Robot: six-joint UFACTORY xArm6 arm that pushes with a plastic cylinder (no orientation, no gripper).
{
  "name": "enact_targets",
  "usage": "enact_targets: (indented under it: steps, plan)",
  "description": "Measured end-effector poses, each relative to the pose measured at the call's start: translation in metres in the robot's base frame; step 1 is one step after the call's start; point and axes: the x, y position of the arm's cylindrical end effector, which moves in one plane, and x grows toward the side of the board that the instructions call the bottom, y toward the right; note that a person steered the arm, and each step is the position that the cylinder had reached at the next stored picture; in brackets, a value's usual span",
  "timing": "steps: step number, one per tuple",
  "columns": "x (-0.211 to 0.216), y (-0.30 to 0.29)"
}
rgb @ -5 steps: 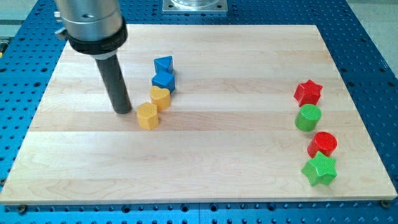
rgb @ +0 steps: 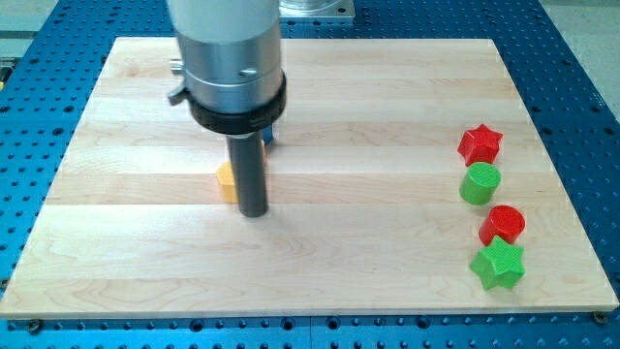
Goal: Slightly push the yellow blocks towards the left side of the board
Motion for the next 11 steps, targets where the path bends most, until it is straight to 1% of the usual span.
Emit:
enact_targets:
  steps: [1,2,3,4,5,6,7,8,9,10,11]
  plan:
    - [-0.007,0.029]
    - [-0.072,0.068]
    - [-0.081,0.053]
    - [-0.045,0.041]
    - [-0.047,0.041]
    - [-0.07,0.041]
    - [-0.056,0.03]
    - [-0.056,0.03]
    - [-0.057,0.009]
    - [-0.055,0.022]
    - [-0.079,0.083]
